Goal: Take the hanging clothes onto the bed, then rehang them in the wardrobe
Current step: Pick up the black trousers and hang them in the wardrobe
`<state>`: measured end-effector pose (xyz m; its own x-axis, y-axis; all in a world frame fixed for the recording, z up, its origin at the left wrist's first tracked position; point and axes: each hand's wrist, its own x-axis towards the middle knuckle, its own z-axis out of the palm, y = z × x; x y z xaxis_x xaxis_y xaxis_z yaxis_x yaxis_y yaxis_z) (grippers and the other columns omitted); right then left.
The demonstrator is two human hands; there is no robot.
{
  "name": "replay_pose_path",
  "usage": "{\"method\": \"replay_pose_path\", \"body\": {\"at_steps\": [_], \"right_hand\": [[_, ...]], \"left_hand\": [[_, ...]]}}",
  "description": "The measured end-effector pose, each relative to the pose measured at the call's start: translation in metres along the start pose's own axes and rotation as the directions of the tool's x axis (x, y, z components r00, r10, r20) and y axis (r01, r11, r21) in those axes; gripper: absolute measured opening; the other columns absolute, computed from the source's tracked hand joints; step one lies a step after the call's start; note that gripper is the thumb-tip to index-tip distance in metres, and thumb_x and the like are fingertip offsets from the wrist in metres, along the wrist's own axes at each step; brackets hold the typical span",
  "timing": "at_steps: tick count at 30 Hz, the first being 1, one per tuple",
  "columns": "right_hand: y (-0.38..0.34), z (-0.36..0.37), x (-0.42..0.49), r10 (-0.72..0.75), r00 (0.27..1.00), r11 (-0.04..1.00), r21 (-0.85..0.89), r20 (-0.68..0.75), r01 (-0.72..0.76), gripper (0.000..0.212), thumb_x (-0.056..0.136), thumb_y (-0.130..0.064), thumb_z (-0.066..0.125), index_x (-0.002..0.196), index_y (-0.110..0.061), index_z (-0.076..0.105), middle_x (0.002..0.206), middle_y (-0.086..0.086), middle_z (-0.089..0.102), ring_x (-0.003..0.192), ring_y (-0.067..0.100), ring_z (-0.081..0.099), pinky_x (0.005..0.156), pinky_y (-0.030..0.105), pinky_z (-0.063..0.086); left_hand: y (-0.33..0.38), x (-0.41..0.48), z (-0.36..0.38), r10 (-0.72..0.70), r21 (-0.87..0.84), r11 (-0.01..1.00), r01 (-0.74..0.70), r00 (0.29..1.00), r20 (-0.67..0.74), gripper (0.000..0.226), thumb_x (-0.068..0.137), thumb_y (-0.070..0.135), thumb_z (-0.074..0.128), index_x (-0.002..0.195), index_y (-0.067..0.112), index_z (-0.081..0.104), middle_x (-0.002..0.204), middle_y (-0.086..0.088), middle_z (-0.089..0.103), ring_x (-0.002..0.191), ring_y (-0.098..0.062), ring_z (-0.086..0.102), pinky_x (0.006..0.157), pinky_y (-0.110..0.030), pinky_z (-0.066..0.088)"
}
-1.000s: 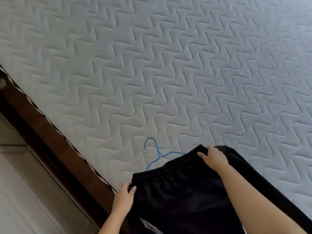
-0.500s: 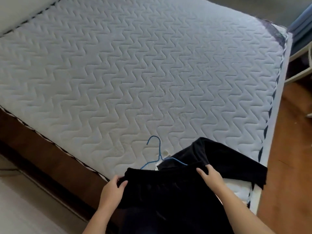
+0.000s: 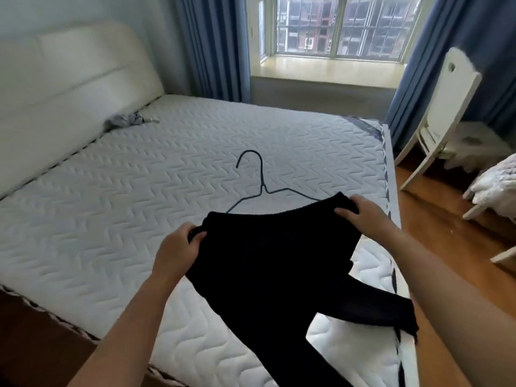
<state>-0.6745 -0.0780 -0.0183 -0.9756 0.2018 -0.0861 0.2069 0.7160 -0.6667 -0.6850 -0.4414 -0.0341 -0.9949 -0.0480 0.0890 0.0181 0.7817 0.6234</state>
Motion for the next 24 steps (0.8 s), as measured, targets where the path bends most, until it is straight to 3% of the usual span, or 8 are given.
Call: {"method": "replay_pose_path", "body": {"at_steps": [6, 13, 18, 20, 24], "right_hand": [[-0.129, -0.092, 0.018, -0.326, 0.908, 0.945, -0.055, -0.262, 0.324, 0.034, 0.087, -0.036, 0.058, 0.103, -0.007, 0.052, 0.090, 0.005, 0.053, 0.087, 0.022, 0.049, 0.075, 0.029, 0.032], [-0.239, -0.129, 0.001, -0.530, 0.710, 0.803, -0.005, -0.463, 0.596, 0.029, 0.085, -0.036, 0.059, 0.097, -0.011, 0.050, 0.087, 0.002, 0.051, 0.082, 0.019, 0.045, 0.074, 0.027, 0.030], [-0.276, -0.093, -0.007, -0.620, 0.674, 0.694, 0.120, -0.401, 0.710, 0.023, 0.085, -0.034, 0.060, 0.090, -0.015, 0.049, 0.075, -0.001, 0.052, 0.070, 0.015, 0.048, 0.064, 0.026, 0.032], [-0.285, -0.068, -0.008, -0.669, 0.674, 0.654, 0.182, -0.314, 0.734, 0.021, 0.084, -0.034, 0.061, 0.088, -0.019, 0.047, 0.070, -0.009, 0.050, 0.066, 0.008, 0.048, 0.059, 0.022, 0.033], [-0.298, -0.010, -0.017, -0.753, 0.645, 0.593, 0.288, -0.132, 0.752, 0.017, 0.083, -0.033, 0.063, 0.085, -0.020, 0.051, 0.070, -0.008, 0.055, 0.069, 0.013, 0.053, 0.062, 0.026, 0.041]], "left_hand": [[0.069, 0.037, -0.107, 0.154, 0.008, 0.987, -0.163, 0.916, -0.371, 0.022, 0.090, 0.024, 0.052, 0.098, 0.005, 0.060, 0.093, -0.017, 0.067, 0.090, -0.034, 0.061, 0.072, -0.031, 0.038], [0.113, 0.007, -0.226, 0.134, 0.029, 0.985, -0.172, 0.638, -0.758, 0.020, 0.088, 0.018, 0.052, 0.104, 0.008, 0.061, 0.105, -0.014, 0.066, 0.099, -0.033, 0.058, 0.080, -0.030, 0.036], [0.100, -0.049, -0.267, 0.080, 0.073, 0.997, -0.033, 0.514, -0.854, 0.021, 0.089, 0.019, 0.053, 0.104, 0.007, 0.061, 0.105, -0.017, 0.066, 0.100, -0.035, 0.058, 0.084, -0.036, 0.040], [0.089, -0.079, -0.268, 0.053, 0.091, 0.994, 0.055, 0.490, -0.870, 0.021, 0.089, 0.019, 0.054, 0.104, 0.006, 0.061, 0.105, -0.018, 0.066, 0.100, -0.037, 0.058, 0.083, -0.037, 0.041], [0.067, -0.152, -0.258, -0.031, 0.077, 0.969, 0.234, 0.426, -0.904, 0.019, 0.087, 0.016, 0.057, 0.102, 0.006, 0.063, 0.099, -0.019, 0.068, 0.095, -0.037, 0.060, 0.077, -0.037, 0.040]]}}
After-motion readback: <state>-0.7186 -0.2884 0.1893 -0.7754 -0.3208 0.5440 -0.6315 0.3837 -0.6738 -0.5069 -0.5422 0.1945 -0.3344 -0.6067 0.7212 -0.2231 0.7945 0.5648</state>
